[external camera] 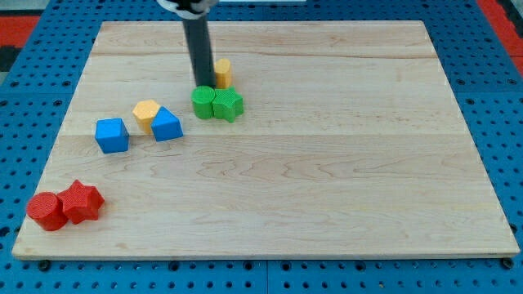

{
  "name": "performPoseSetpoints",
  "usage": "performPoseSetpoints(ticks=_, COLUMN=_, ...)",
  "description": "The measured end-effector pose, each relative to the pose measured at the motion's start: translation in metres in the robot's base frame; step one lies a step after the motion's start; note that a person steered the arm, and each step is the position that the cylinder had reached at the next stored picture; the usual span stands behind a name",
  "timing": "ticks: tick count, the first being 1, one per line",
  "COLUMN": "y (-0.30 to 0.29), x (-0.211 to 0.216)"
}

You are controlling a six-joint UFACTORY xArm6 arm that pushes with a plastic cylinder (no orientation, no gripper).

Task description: Move yellow heart and the green circle away from the each other

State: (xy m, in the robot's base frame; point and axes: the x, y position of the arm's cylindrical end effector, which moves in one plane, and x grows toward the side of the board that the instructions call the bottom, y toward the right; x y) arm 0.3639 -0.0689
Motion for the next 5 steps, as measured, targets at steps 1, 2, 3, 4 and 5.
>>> performPoseSetpoints(ticks=1, y=0.029, x=0.017)
performPoseSetpoints(ticks=2, y=0.016, x=0.002)
performPoseSetpoints(ticks=3, y=-0.031, x=-0.022)
performPoseSetpoints(ticks=4, y=-0.090, x=-0.022)
performPoseSetpoints(ticks=5, y=-0.120, x=-0.005)
